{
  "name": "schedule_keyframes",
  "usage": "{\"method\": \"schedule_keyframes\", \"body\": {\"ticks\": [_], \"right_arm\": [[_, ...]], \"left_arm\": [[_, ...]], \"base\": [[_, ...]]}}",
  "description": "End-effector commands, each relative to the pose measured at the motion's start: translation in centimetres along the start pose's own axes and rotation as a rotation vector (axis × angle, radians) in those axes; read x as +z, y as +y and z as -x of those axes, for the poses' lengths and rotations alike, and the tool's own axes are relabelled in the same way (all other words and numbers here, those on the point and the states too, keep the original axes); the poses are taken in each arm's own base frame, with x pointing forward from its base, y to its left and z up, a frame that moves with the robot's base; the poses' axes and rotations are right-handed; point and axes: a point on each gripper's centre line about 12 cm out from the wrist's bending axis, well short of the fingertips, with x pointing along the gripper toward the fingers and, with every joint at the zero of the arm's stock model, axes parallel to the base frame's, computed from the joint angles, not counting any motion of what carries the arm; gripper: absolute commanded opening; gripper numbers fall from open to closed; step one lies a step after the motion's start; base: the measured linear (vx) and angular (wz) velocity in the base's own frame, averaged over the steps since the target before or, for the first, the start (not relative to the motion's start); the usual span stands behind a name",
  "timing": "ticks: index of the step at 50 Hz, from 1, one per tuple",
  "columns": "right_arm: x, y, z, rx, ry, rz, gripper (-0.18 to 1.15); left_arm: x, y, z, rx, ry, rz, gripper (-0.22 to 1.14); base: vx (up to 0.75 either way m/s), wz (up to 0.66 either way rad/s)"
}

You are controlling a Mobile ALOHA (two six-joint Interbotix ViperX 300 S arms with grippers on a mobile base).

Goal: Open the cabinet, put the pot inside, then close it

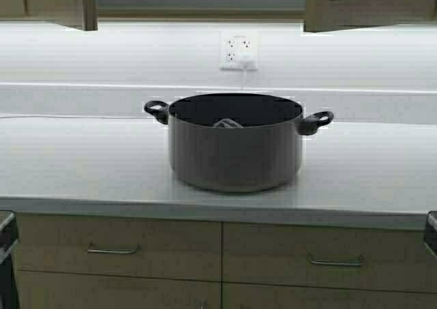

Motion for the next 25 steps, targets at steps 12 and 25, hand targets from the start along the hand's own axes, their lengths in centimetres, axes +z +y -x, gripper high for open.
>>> {"method": "schedule_keyframes", "body": {"ticks": [12,25], "right_arm": [[3.3,-2.7,-6.9,-0.082,-0.034,0.054,0.06],[2.1,-7.6,-9.7,-0.176,0.014,-0.017,0.06]], "left_arm": [[1.4,3.4,-8.8,0.117,-0.083,0.049,0.02],[0.9,7.5,-11.3,0.208,-0.075,0.068,0.02]], "base": [[-0.01,0.0],[0.0,0.0]]}}
